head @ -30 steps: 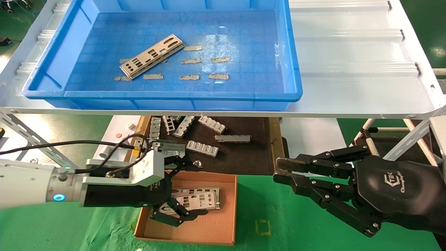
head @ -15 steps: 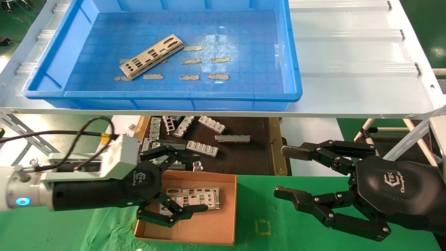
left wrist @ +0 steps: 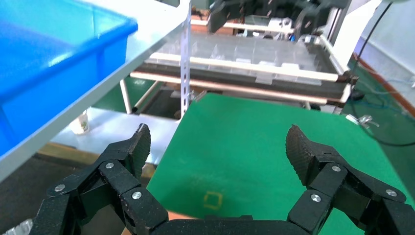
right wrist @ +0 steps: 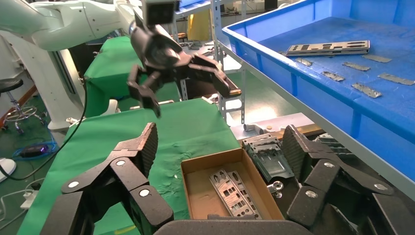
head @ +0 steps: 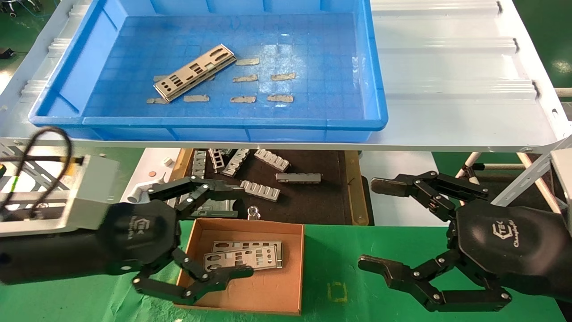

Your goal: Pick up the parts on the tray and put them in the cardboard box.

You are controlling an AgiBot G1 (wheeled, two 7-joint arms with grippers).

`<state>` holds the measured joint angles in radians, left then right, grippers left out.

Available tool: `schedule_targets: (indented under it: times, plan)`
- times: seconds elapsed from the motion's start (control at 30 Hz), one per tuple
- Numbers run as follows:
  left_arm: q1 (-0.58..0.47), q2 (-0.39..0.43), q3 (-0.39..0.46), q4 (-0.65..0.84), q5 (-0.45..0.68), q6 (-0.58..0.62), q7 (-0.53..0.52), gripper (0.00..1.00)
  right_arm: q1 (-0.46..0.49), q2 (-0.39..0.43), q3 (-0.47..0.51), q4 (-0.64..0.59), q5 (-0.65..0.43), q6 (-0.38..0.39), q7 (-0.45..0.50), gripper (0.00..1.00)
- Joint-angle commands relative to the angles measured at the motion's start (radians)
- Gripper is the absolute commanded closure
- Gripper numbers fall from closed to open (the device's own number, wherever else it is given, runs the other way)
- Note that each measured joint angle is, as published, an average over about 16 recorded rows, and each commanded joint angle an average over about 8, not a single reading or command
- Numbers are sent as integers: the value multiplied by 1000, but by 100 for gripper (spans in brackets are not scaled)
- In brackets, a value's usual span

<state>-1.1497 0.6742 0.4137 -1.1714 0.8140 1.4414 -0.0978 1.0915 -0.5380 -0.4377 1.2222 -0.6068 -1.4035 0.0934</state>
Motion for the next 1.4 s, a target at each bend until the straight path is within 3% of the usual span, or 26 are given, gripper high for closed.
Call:
schedule_targets:
  times: [0.03,0.57,1.4]
  plan:
    - [13,-11,-23,-20,-15,9,-16,0,0,0,0,0,0,0,0,0]
    - [88,-73,-156,-131,-99,64,-100,0,0,0,0,0,0,0,0,0]
    - [76,-64,-136,-114,-85,55,-90,0,0,0,0,0,0,0,0,0]
